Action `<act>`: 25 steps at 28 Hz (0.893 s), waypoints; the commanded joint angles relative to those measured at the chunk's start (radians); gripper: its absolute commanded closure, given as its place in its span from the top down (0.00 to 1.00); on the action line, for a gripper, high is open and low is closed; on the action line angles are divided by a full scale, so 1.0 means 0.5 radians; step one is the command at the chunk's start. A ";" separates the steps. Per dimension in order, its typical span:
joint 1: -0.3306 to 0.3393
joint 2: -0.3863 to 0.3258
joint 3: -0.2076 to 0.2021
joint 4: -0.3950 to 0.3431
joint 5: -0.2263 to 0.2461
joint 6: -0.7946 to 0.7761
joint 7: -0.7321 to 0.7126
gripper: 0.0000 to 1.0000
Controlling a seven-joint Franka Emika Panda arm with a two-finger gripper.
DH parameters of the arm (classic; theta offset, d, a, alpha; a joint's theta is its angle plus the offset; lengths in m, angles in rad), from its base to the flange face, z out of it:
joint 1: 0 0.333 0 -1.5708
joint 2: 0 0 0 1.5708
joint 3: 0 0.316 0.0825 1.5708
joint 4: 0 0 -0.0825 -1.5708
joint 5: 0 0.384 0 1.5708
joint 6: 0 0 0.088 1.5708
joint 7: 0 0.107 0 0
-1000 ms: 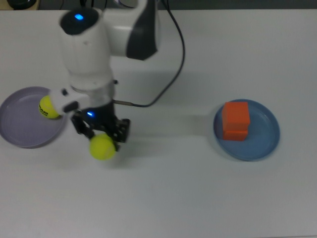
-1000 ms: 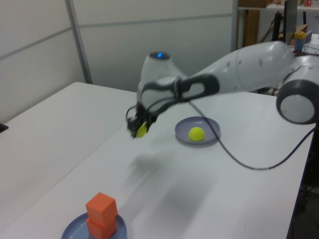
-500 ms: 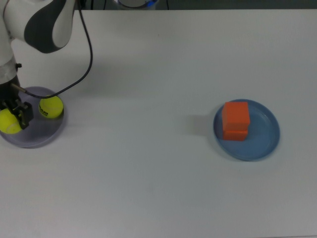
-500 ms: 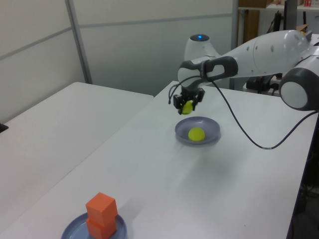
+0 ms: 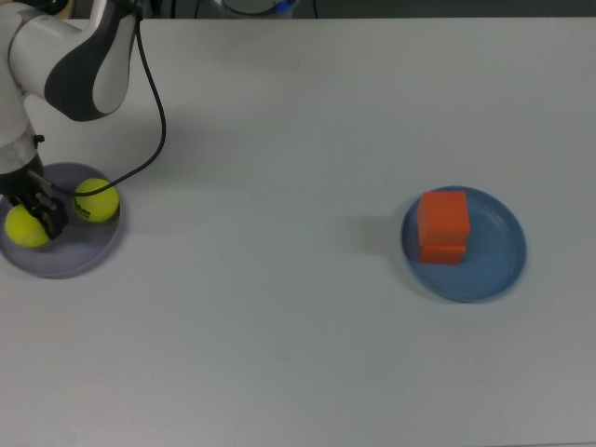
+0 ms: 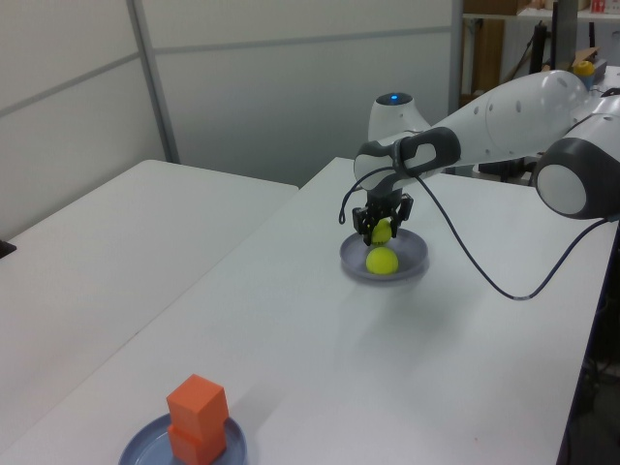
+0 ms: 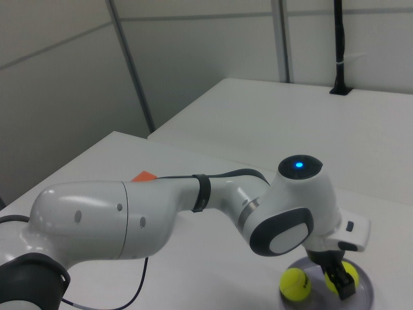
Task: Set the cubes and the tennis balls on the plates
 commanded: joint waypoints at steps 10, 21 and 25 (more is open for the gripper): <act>0.055 -0.253 -0.021 -0.020 -0.041 -0.453 -0.105 1.00; 0.248 -0.698 0.007 -0.017 -0.035 -0.806 -0.105 1.00; 0.306 -0.851 0.092 -0.017 -0.035 -1.002 -0.096 1.00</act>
